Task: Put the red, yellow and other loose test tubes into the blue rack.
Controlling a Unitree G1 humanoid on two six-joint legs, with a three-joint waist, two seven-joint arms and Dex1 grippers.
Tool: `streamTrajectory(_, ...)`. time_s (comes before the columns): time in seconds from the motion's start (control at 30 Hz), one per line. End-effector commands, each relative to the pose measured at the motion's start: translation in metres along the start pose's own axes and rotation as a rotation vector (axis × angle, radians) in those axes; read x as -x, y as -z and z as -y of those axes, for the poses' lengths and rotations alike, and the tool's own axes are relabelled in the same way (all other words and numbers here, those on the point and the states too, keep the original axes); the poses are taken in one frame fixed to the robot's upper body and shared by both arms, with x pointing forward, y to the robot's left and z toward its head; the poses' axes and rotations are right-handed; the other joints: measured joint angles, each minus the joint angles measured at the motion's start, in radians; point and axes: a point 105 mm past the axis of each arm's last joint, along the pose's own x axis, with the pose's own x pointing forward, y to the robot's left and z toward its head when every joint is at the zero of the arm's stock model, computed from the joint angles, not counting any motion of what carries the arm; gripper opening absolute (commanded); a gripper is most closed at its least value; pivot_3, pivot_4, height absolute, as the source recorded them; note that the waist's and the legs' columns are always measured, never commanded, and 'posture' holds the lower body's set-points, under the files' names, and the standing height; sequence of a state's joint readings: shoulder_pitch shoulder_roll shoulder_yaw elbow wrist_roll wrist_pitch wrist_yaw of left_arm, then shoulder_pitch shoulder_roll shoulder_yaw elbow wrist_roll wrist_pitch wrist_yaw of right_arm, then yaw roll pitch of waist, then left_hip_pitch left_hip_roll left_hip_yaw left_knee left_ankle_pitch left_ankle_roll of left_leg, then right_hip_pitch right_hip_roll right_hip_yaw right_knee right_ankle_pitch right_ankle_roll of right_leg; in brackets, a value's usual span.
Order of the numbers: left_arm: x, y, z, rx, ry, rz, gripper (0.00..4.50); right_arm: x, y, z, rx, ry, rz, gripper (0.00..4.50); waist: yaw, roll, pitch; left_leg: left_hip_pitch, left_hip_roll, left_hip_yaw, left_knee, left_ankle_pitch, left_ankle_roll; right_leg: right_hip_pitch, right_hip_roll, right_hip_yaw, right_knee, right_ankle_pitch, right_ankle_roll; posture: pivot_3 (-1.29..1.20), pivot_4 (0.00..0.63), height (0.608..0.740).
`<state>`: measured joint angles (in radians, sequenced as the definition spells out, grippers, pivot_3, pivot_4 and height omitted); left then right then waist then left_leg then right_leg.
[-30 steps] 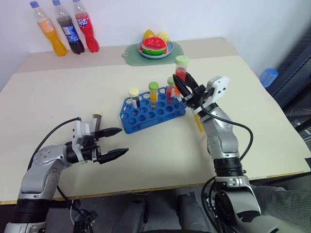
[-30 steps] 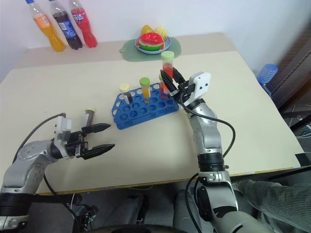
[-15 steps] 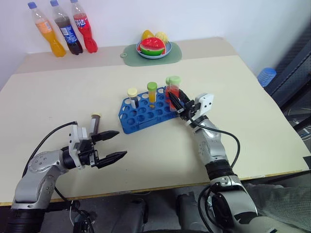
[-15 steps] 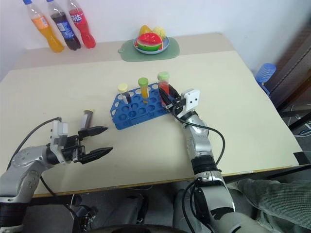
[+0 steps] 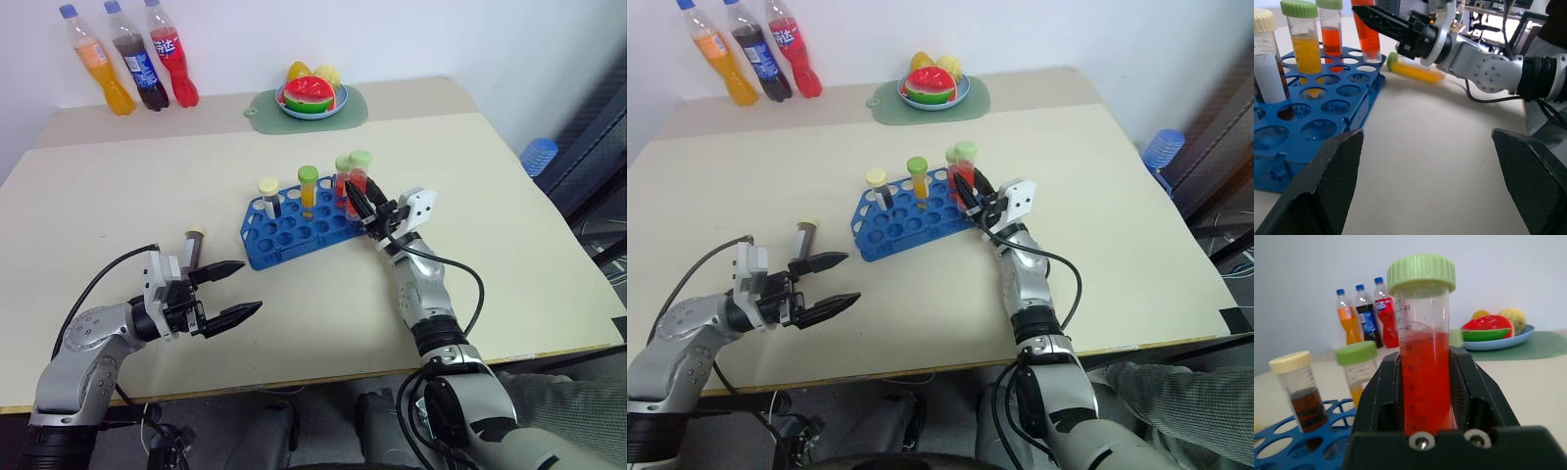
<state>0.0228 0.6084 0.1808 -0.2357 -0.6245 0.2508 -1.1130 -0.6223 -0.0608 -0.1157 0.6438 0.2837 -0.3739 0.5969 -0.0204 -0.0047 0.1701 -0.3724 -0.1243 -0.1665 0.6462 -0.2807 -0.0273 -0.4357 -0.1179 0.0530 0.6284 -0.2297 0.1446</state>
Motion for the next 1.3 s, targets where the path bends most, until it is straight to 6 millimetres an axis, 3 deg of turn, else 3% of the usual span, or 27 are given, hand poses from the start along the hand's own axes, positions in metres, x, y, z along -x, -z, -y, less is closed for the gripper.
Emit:
streamTrajectory(0.03,-0.004,-0.009,0.001,-0.025,0.017,0.033,4.33,0.008,0.005,0.005,-0.007,0.020,-0.018,0.79,-0.001,0.000,0.000,0.000,0.000,0.000,0.000,0.000,0.000,0.000,0.000,0.000,0.000,0.000,0.000,0.00,0.150,0.740)
streamTrajectory(0.63,-0.009,-0.009,0.000,-0.023,0.034,0.038,4.33,-0.005,0.019,0.004,-0.033,0.048,-0.055,0.79,-0.002,0.000,0.000,0.001,0.000,0.000,0.000,0.000,0.000,0.001,0.000,0.000,0.000,0.000,0.000,0.00,0.150,0.740)
streamTrajectory(0.87,-0.009,-0.009,0.001,-0.020,0.032,0.039,4.33,0.000,0.018,-0.001,0.096,0.010,-0.064,4.30,-0.004,0.000,0.000,0.001,0.001,0.000,0.000,0.000,0.000,0.001,0.001,0.000,0.000,0.000,-0.001,0.00,0.150,0.740)
streamTrajectory(1.07,-0.013,-0.008,0.000,-0.019,0.037,0.044,4.33,0.015,0.002,-0.005,0.206,-0.044,-0.058,4.45,0.002,0.000,0.000,0.000,0.000,0.000,0.000,0.001,-0.001,0.000,0.001,0.000,0.000,0.000,-0.001,0.00,0.150,0.740)
streamTrajectory(1.3,-0.019,-0.006,-0.001,-0.016,0.058,0.050,4.33,0.029,-0.018,-0.002,0.184,-0.047,-0.088,4.45,0.002,0.000,0.000,0.000,0.001,0.000,0.000,0.000,0.000,0.000,0.001,0.000,0.000,0.000,-0.001,0.00,0.150,0.740)
